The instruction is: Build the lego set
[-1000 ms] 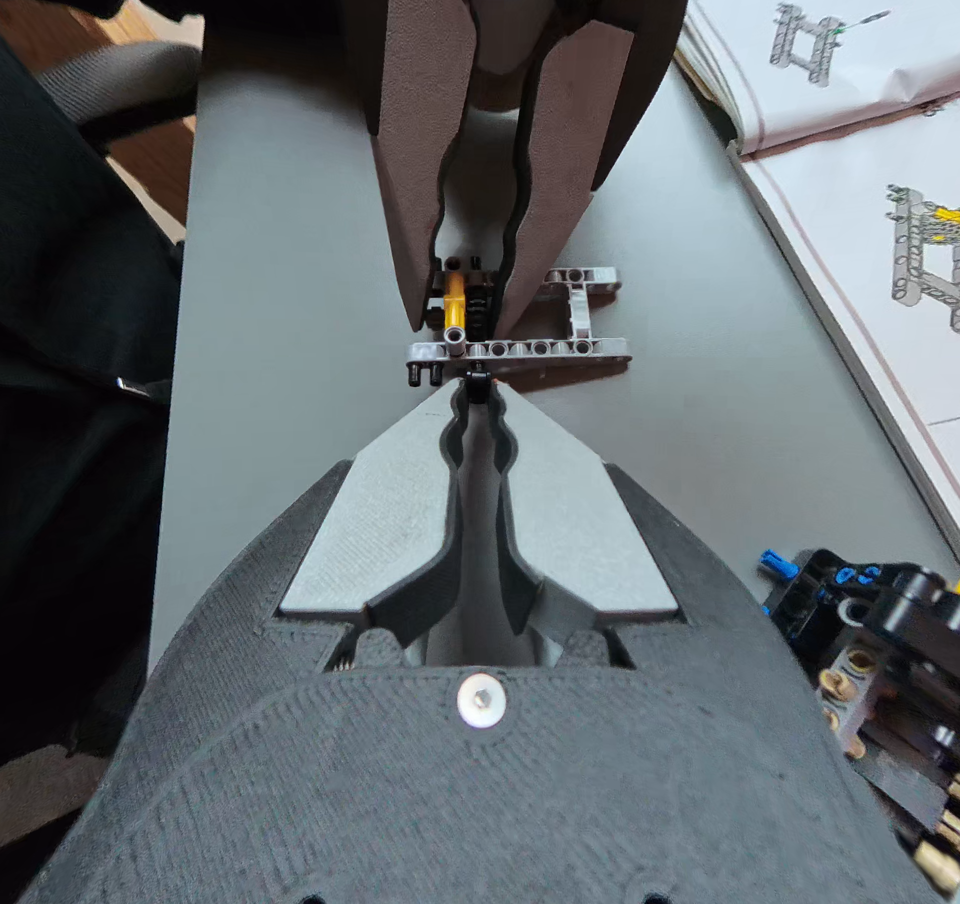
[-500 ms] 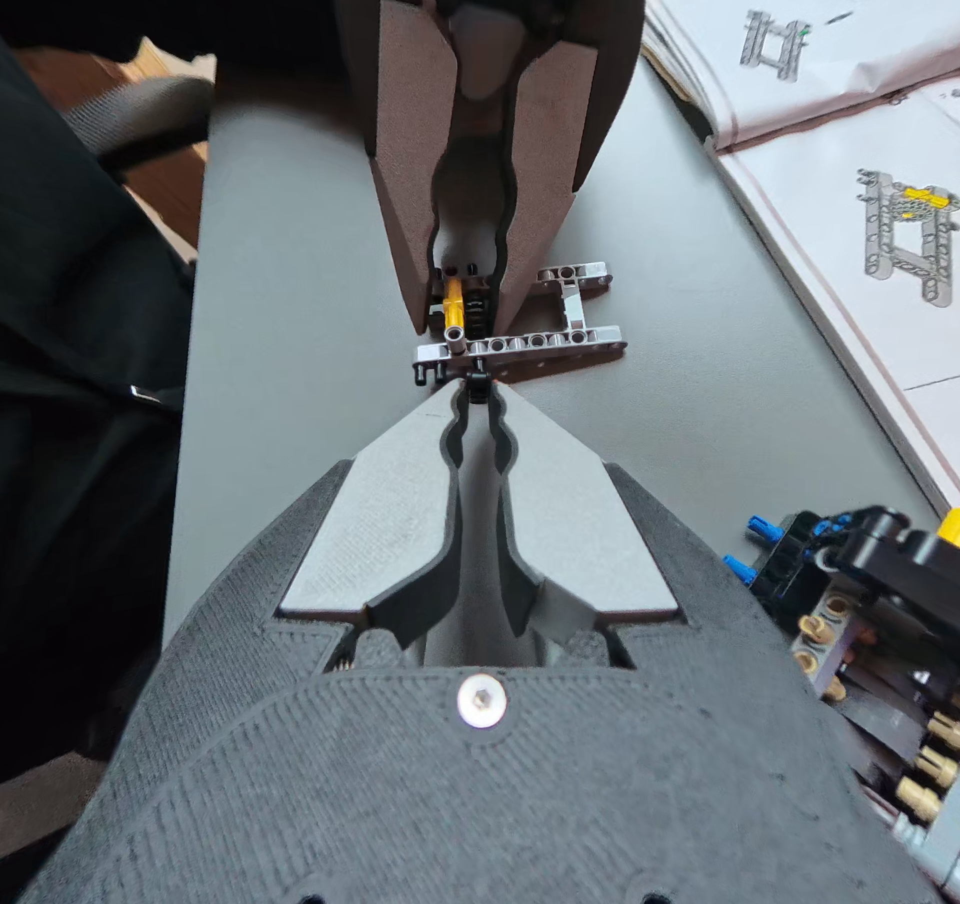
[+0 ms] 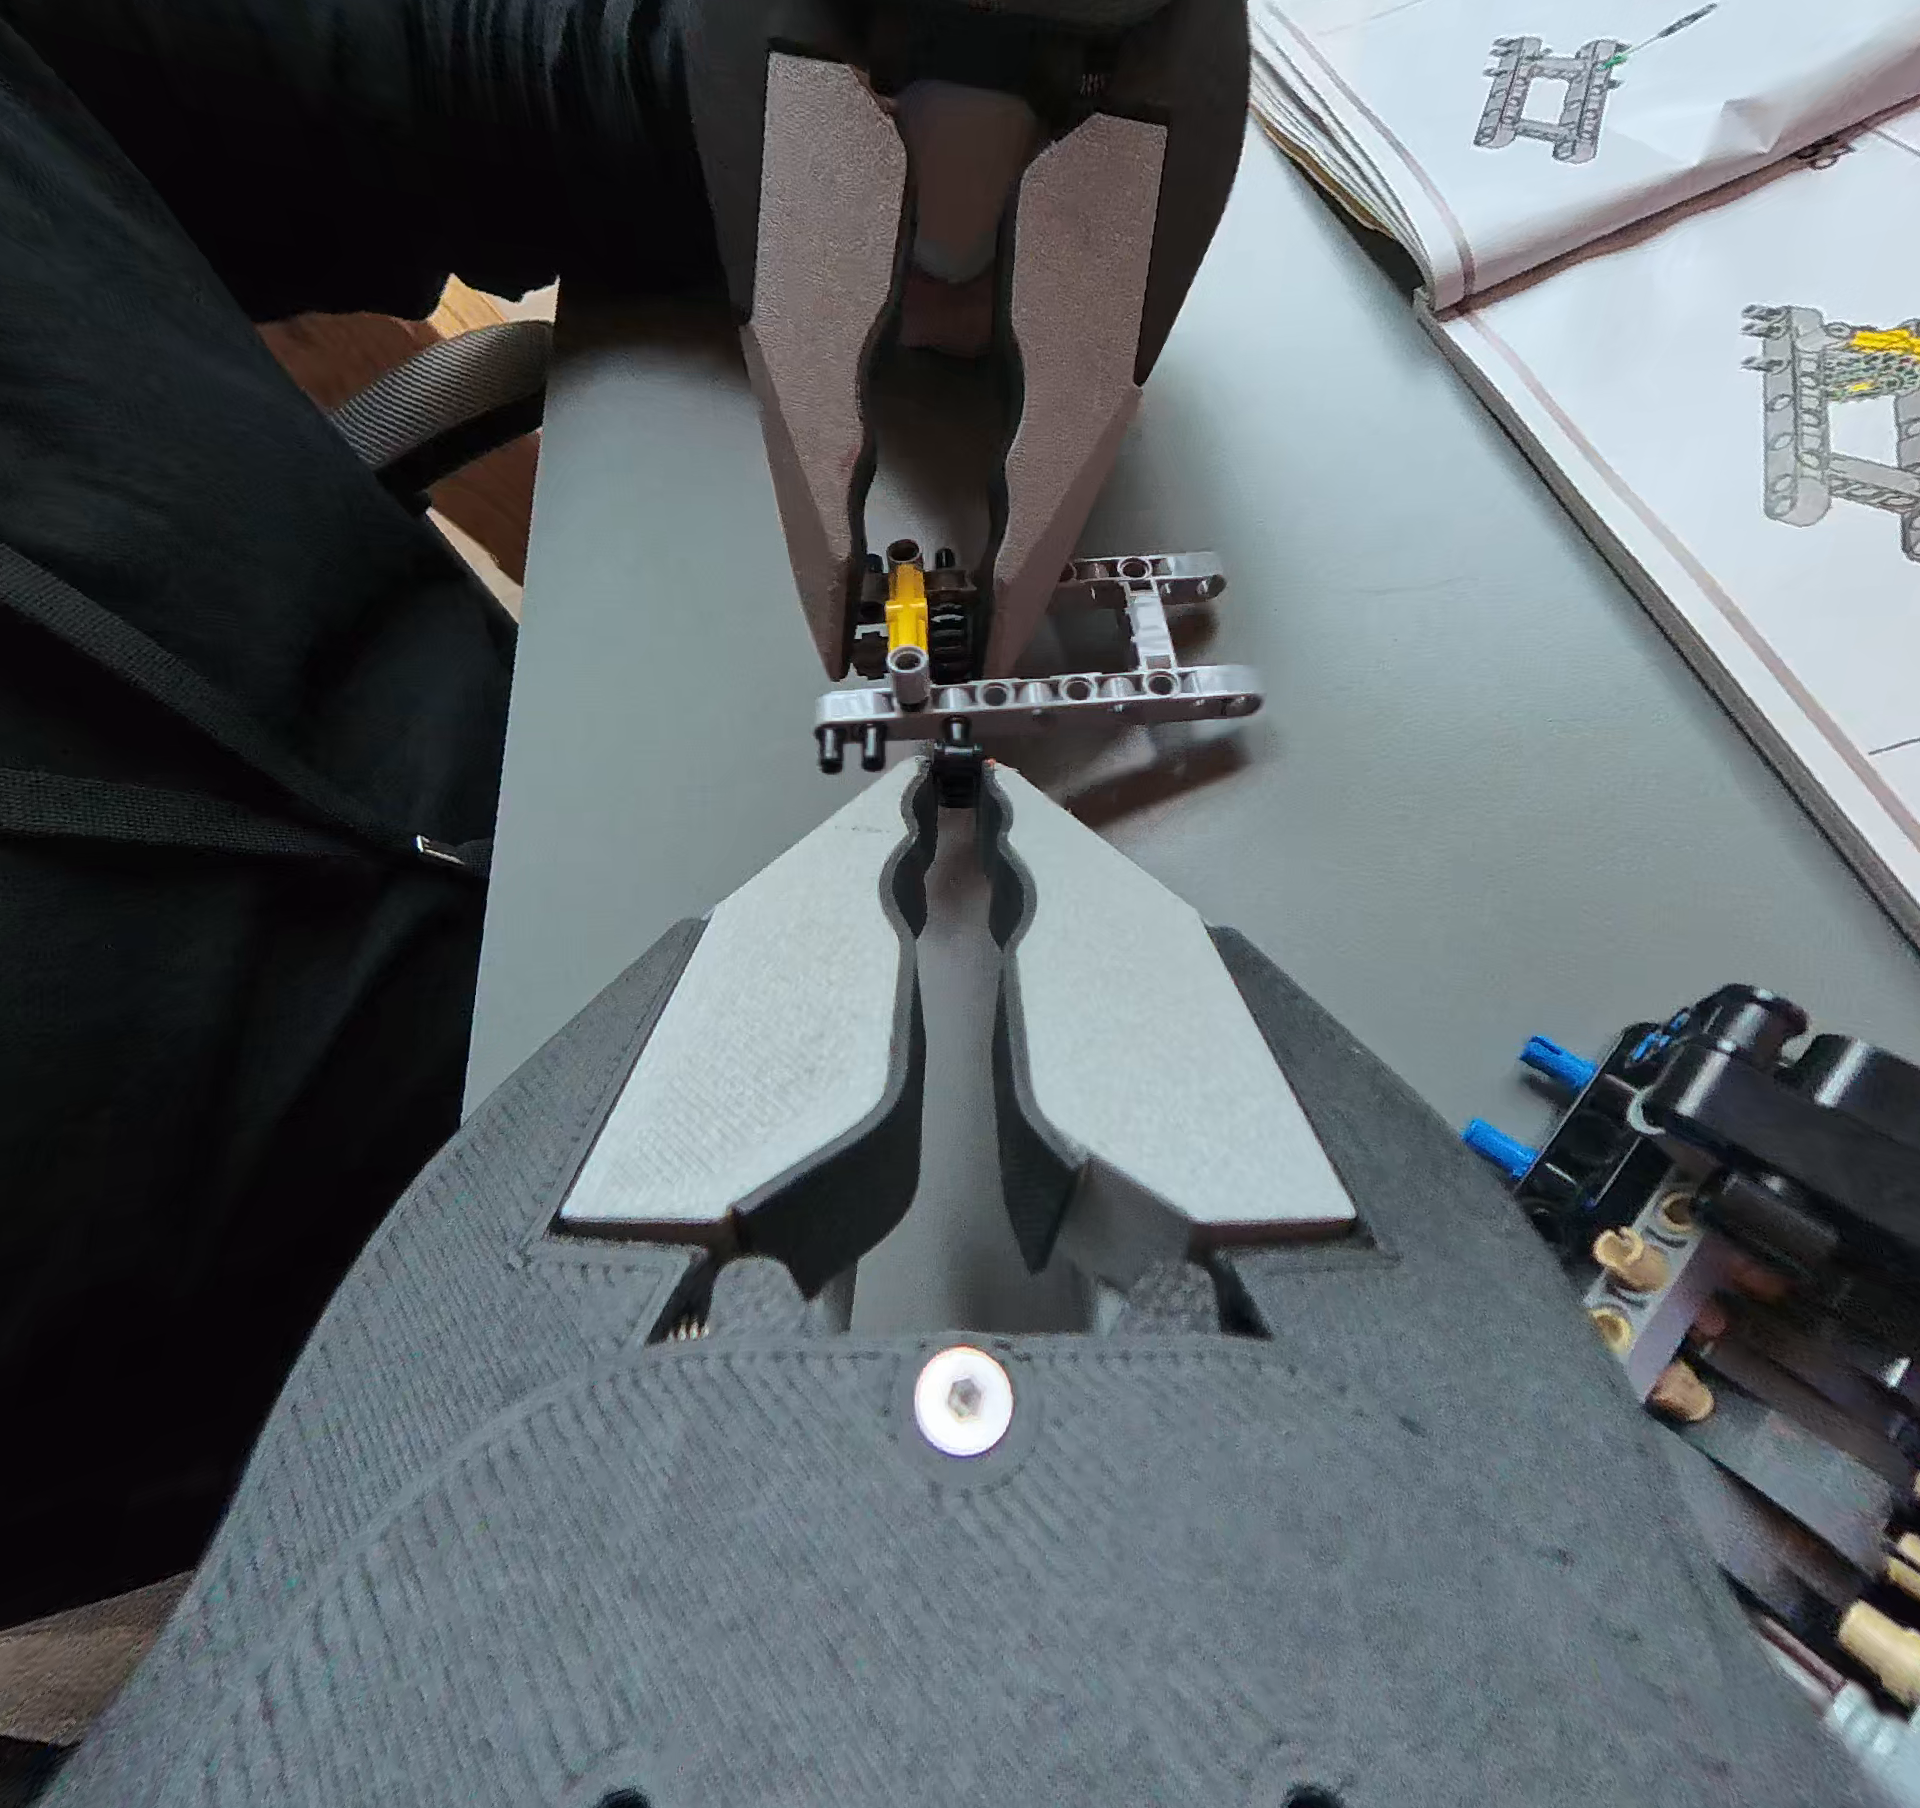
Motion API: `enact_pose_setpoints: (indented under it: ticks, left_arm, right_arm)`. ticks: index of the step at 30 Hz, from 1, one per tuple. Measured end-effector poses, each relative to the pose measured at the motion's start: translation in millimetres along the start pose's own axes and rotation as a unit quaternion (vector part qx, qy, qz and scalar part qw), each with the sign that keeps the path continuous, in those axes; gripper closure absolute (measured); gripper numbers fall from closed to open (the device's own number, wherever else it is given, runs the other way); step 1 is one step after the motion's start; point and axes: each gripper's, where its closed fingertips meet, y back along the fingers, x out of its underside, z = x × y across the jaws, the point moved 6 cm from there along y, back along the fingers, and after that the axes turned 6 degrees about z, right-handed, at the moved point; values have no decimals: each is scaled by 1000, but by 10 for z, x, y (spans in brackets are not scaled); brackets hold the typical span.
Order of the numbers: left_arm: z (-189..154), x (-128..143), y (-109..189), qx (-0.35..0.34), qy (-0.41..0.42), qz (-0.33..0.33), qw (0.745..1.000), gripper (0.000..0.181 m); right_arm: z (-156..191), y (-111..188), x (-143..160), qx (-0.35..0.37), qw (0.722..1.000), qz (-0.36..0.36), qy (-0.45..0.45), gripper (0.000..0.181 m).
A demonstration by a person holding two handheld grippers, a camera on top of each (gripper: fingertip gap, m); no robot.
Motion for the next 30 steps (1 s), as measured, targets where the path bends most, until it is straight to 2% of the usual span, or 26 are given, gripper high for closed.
enact_pose_setpoints:
  ticks: [6, 11, 19, 25, 30]
  left_arm:
    - [-15, -10, 29, 13, 9, -29, 999, 158]
    - [-4, -4, 15, 24, 20, -26, 999, 158]
    - [11, 43, -72, 2, 20, 14, 1000, 158]
    - [9, 73, -145, -37, -13, 53, 998, 158]
    - [-6, 75, -160, -25, -16, 58, 998, 158]
  right_arm:
    - [11, 38, -26, -34, 999, -28, -27, 177]
    - [-2, 31, -23, -31, 999, -25, -31, 177]
    - [7, -45, 36, 7, 1000, 25, -1, 177]
    - [28, -106, 87, 36, 996, 66, 39, 177]
    - [48, -114, 98, 25, 996, 73, 46, 177]
